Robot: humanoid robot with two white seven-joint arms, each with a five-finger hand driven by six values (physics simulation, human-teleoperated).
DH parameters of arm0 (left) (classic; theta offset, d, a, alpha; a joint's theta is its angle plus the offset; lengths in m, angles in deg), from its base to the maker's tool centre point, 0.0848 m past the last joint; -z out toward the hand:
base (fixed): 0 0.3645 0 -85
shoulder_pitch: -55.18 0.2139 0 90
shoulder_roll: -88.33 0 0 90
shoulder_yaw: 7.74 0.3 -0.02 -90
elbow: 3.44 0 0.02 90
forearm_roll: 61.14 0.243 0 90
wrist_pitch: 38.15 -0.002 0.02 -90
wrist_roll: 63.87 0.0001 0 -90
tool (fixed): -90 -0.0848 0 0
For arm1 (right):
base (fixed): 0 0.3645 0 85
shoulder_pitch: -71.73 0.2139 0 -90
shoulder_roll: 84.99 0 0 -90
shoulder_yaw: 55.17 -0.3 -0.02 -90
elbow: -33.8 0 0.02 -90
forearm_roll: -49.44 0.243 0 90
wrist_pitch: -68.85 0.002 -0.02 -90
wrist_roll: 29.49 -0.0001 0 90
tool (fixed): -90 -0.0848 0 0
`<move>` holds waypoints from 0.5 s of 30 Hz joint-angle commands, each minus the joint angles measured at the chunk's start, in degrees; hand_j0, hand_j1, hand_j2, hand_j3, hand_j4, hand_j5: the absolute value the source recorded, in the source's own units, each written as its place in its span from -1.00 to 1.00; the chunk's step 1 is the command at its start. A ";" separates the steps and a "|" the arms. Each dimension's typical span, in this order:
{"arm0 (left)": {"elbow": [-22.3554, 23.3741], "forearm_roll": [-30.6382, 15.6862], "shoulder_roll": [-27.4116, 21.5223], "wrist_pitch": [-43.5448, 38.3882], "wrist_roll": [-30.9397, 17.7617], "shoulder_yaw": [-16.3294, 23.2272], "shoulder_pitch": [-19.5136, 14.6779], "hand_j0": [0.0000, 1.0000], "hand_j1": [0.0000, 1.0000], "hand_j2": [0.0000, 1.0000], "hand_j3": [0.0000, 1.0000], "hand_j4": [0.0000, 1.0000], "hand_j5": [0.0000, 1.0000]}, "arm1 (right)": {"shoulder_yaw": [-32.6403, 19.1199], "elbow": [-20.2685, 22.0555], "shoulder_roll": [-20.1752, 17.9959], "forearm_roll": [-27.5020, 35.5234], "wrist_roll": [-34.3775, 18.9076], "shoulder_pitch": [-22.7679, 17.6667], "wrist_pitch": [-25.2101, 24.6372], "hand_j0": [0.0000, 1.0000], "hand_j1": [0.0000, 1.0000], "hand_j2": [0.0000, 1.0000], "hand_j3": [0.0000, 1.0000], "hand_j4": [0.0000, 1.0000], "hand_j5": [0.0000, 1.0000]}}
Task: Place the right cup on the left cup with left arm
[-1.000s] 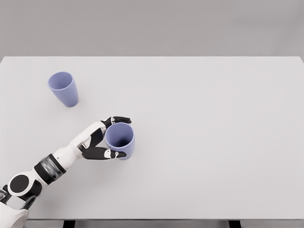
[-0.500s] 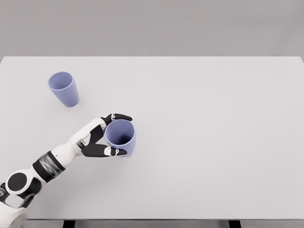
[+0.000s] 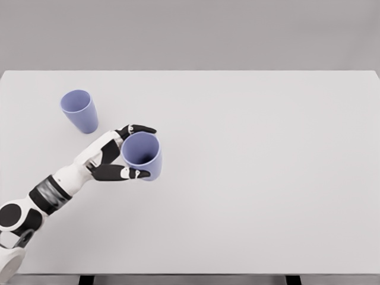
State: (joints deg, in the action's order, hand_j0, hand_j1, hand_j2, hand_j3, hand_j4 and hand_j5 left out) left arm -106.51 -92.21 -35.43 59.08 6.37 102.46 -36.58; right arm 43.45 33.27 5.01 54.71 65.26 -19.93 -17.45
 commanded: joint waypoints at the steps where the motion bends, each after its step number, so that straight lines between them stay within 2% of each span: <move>1: -0.02 -0.58 -0.25 -0.46 -0.02 -0.69 0.00 0.46 0.46 0.46 0.46 0.46 0.46 | 0.00 -0.01 -0.01 0.01 -0.01 0.00 -0.01 1.00 1.00 1.00 1.00 1.00 1.00; 15: 0.24 -1.89 -0.95 -2.57 0.07 -3.59 -3.60 0.46 0.46 0.46 0.46 0.46 0.46 | 0.00 -0.01 -0.01 0.01 -0.01 0.00 0.08 1.00 1.00 1.00 1.00 1.00 1.00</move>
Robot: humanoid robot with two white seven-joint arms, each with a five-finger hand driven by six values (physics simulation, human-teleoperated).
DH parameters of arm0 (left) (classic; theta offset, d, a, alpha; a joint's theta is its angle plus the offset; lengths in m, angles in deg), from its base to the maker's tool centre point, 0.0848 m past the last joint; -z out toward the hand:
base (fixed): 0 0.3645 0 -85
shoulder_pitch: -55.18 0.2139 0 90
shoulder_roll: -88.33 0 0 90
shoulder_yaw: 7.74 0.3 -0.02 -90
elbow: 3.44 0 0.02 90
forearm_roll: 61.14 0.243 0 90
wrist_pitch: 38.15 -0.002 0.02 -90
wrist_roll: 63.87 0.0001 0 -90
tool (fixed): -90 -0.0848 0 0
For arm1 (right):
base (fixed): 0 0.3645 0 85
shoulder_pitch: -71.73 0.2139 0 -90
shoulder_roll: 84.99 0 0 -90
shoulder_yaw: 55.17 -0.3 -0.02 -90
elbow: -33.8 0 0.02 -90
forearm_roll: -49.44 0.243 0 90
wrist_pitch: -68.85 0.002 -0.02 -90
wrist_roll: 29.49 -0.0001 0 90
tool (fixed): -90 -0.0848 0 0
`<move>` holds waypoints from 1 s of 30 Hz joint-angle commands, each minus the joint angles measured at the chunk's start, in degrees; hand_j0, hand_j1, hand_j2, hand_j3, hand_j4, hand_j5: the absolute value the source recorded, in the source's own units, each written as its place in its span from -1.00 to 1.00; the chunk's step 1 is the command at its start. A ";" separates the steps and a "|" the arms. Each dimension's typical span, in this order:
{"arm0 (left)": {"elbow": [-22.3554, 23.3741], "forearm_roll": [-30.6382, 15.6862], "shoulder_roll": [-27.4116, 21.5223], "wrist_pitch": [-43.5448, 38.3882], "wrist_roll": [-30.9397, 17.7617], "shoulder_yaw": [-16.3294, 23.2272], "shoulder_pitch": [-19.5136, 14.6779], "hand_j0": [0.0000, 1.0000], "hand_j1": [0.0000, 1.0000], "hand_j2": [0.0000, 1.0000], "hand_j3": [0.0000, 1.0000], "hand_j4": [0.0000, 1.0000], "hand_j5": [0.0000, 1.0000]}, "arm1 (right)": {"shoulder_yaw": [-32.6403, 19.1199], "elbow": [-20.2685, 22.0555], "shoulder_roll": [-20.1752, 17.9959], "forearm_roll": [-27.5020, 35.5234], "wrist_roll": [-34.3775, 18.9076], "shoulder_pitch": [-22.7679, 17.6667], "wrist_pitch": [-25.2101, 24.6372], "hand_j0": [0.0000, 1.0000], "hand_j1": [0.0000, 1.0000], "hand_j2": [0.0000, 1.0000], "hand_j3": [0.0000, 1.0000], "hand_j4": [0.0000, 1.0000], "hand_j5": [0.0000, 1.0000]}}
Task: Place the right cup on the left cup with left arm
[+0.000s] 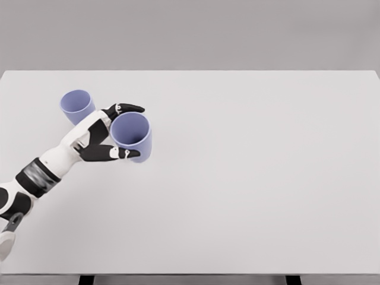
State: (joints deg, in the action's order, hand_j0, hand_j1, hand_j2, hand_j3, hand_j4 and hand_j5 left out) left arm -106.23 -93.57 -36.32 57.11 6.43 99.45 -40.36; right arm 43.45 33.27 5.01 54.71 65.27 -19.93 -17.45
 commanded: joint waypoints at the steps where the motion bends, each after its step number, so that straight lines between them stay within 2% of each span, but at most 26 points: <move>1: 0.05 -0.89 -0.07 -0.95 0.01 -0.94 0.00 0.46 0.46 0.46 0.46 0.46 0.46 | 0.00 0.00 -0.01 0.01 -0.01 0.00 -0.01 1.00 1.00 1.00 1.00 1.00 1.00; 10: 0.84 -1.24 -0.07 -2.62 0.01 -2.17 -1.85 0.46 0.46 0.46 0.46 0.46 0.46 | 0.00 0.00 -0.01 0.01 -0.01 0.00 -0.01 1.00 1.00 1.00 1.00 1.00 1.00; 20: 2.60 -1.15 -0.07 -2.80 -0.08 -4.63 -1.85 0.46 0.46 0.46 0.46 0.46 0.46 | 0.00 0.00 -0.01 0.01 -0.01 0.00 -0.01 1.00 1.00 1.00 1.00 1.00 1.00; 30: 5.50 -1.15 -0.07 -2.80 -0.08 -4.81 -4.83 0.46 0.46 0.46 0.46 0.46 0.46 | 0.00 0.00 -0.01 0.01 -0.01 0.00 -0.01 1.00 1.00 1.00 1.00 1.00 1.00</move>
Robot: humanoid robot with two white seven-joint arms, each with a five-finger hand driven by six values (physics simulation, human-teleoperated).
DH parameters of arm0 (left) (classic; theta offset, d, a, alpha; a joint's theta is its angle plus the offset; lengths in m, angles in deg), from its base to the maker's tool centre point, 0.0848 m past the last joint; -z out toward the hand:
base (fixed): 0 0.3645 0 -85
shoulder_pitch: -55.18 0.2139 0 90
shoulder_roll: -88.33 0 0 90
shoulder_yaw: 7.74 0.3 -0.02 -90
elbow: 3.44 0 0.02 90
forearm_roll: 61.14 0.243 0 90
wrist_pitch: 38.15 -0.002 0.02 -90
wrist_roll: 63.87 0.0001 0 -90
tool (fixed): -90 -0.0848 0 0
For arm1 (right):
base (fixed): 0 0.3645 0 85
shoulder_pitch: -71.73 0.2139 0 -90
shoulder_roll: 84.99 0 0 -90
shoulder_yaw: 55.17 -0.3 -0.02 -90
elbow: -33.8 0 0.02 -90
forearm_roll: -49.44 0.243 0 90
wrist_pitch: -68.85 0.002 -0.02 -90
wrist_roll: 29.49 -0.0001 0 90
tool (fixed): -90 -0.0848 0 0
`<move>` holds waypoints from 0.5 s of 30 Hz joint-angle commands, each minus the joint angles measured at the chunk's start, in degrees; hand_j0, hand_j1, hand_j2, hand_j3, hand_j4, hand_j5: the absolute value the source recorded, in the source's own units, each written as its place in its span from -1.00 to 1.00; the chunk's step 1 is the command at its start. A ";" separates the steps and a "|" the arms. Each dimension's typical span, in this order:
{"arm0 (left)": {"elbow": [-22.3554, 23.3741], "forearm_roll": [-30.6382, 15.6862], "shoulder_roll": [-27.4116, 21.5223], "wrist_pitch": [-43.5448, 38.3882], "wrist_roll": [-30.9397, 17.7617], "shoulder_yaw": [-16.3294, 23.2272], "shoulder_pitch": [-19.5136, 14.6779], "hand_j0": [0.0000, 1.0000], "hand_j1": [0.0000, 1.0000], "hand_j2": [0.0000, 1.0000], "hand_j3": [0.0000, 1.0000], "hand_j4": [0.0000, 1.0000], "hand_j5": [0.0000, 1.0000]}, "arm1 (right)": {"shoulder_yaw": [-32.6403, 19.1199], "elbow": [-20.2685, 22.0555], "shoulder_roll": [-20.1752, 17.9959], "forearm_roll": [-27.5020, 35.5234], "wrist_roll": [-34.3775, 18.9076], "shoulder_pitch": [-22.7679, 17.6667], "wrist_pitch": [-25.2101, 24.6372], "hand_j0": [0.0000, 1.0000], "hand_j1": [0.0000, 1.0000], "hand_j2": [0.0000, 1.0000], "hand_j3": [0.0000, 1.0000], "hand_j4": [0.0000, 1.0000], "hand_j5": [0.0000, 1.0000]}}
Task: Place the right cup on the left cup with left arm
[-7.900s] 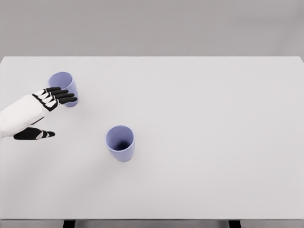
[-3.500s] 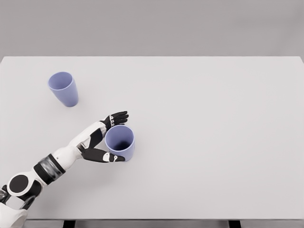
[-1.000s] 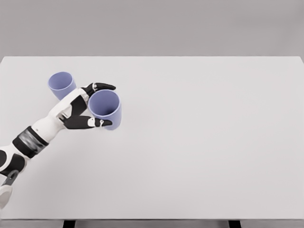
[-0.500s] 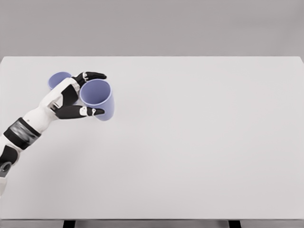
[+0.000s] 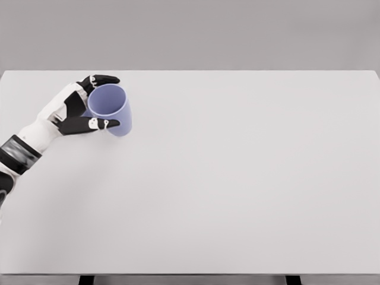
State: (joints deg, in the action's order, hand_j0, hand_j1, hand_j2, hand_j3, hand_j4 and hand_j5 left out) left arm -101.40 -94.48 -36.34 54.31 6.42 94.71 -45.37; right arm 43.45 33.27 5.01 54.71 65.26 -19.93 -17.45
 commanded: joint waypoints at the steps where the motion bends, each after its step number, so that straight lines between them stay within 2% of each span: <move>1: 0.76 -0.24 -0.04 0.00 0.02 -0.06 0.00 0.46 0.46 0.46 0.46 0.46 0.46 | 0.00 0.00 -0.01 0.01 0.00 0.00 0.08 1.00 1.00 1.00 1.00 1.00 1.00; 15: 2.78 -0.33 -0.04 -0.09 0.02 -2.70 -1.32 0.46 0.46 0.46 0.46 0.46 0.46 | 0.00 0.00 -0.01 0.01 0.00 0.00 -0.01 1.00 1.00 1.00 1.00 1.00 1.00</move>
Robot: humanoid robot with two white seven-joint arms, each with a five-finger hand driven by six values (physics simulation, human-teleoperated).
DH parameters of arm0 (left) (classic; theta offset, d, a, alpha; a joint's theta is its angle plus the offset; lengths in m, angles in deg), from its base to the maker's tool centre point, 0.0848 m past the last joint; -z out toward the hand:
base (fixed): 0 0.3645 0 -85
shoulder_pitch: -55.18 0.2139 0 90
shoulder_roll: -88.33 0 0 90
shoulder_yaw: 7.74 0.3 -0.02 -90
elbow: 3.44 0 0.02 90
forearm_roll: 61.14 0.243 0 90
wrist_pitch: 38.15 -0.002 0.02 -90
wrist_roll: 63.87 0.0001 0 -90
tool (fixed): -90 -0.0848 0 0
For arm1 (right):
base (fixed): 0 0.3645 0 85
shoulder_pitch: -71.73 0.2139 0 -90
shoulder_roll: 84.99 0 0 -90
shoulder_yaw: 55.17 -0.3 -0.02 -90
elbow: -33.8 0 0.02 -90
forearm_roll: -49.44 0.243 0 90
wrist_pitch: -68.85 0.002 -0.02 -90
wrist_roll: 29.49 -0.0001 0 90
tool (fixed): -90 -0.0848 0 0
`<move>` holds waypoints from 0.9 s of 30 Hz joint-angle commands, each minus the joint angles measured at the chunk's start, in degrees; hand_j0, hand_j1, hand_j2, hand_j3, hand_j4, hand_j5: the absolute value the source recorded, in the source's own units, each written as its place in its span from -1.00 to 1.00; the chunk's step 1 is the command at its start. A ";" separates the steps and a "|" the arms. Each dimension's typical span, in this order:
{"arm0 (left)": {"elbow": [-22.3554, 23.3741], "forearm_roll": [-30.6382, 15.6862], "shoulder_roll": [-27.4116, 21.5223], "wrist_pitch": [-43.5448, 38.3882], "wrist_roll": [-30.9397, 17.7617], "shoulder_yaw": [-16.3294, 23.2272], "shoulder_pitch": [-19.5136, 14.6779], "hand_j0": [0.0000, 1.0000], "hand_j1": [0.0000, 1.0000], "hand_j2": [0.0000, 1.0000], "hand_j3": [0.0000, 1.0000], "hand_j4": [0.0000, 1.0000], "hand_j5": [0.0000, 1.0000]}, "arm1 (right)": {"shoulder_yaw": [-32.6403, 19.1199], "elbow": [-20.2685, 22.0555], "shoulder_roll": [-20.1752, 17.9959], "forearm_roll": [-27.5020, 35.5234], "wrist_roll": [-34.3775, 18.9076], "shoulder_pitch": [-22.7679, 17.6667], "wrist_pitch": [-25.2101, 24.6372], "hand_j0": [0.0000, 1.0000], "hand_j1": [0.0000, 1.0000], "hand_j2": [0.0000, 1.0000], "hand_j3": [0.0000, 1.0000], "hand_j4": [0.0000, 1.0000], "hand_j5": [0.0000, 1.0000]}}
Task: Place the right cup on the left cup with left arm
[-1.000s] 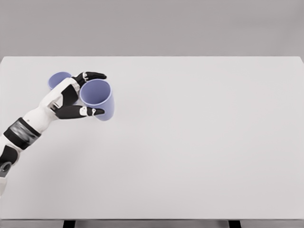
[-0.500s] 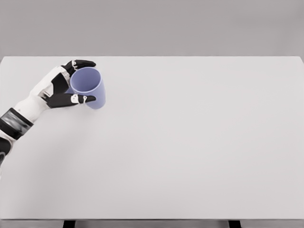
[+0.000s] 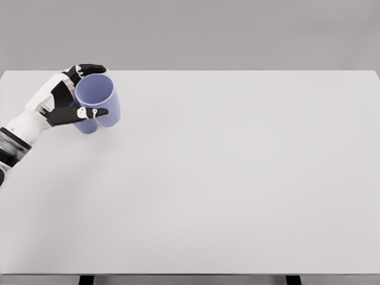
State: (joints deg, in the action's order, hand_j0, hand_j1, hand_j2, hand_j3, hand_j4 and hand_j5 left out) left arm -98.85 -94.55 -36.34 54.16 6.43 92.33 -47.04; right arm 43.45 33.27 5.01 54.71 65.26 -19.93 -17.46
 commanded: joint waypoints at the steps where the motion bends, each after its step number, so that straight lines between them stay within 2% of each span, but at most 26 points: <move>1: 0.23 -0.25 -0.04 -0.89 0.01 -0.50 0.00 0.46 0.46 0.46 0.46 0.46 0.46 | 0.00 0.00 -0.01 0.01 -0.01 0.00 0.00 1.00 1.00 1.00 1.00 1.00 1.00; 27: 4.01 -0.25 -0.04 -3.62 -0.08 -6.12 -2.46 0.46 0.46 0.46 0.46 0.46 0.46 | 0.00 0.00 -0.01 0.01 -0.01 0.00 0.00 1.00 1.00 1.00 1.00 1.00 1.00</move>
State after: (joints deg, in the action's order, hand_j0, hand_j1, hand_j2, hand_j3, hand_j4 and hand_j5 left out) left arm -95.43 -94.57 -36.35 50.69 6.39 86.57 -49.59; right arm 43.45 33.27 5.01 54.71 65.26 -19.93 -17.46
